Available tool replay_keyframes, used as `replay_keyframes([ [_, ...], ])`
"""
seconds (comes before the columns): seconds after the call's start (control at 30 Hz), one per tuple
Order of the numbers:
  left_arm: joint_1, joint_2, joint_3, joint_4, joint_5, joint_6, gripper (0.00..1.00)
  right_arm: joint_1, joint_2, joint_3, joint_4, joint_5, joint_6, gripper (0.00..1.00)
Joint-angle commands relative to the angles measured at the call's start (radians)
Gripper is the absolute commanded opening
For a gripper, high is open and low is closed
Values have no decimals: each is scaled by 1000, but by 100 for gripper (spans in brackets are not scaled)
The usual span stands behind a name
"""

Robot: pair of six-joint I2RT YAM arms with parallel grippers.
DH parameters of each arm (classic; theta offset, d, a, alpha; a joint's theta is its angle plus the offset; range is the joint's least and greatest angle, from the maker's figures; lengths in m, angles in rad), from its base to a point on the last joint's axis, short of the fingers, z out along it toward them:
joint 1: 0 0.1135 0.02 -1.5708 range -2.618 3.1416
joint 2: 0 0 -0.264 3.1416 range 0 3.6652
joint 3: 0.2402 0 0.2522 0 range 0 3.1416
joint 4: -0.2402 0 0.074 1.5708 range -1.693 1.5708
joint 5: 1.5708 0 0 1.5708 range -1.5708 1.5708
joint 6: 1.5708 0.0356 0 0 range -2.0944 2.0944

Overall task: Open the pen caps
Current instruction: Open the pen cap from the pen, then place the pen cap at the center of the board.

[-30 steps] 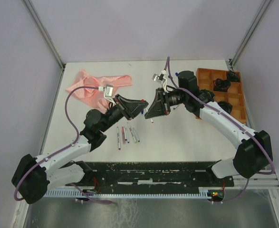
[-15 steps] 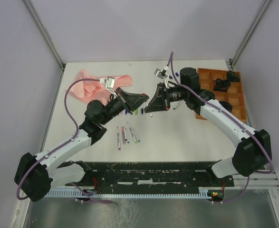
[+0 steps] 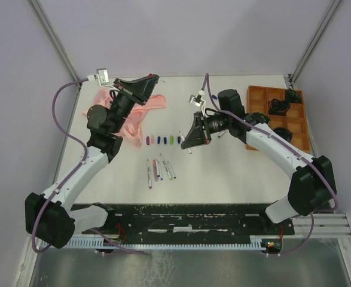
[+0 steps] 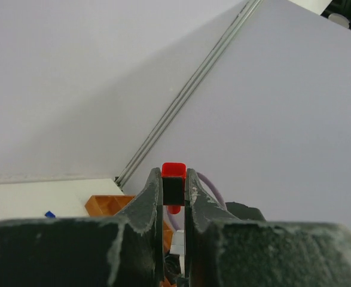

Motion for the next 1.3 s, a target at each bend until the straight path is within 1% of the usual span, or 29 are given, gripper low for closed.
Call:
replay_keyframes([
  [0.0, 2, 5, -94, 3, 35, -3, 3, -39, -33, 93, -256, 111, -261, 0],
  [0.07, 0, 3, -175, -5, 33, -45, 3, -58, -53, 124, -368, 216, -384, 0],
  [0.1, -1, 5, -213, -10, 30, -66, 3, -71, -64, 131, -395, 262, -420, 0],
  [0.2, -29, 26, -307, -31, 9, -82, 3, -110, -86, 132, -418, 356, -473, 0],
  [0.27, -75, 49, -329, -90, -46, -62, 3, -132, -91, 133, -422, 392, -489, 0],
  [0.33, -150, 97, -304, -210, -142, -15, 3, -159, -92, 137, -429, 413, -498, 0],
  [0.4, -215, 164, -252, -325, -229, 17, 3, -180, -91, 137, -430, 418, -498, 0],
  [0.57, -327, 379, -22, -634, -426, 60, 3, -232, -99, 125, -408, 405, -471, 0],
  [0.7, -374, 561, 158, -836, -545, 86, 3, -261, -110, 115, -390, 395, -457, 0],
  [0.73, -379, 584, 207, -877, -570, 95, 3, -267, -112, 113, -387, 394, -455, 0],
  [0.87, -386, 740, 395, -1031, -630, 140, 3, -281, -117, 110, -381, 381, -448, 0],
  [1.0, -386, 867, 567, -1158, -659, 178, 3, -288, -122, 107, -379, 375, -446, 0],
  [1.1, -387, 930, 654, -1213, -666, 192, 3, -293, -123, 106, -377, 372, -446, 0],
  [1.27, -387, 956, 670, -1220, -664, 193, 3, -298, -123, 106, -375, 367, -444, 0],
])
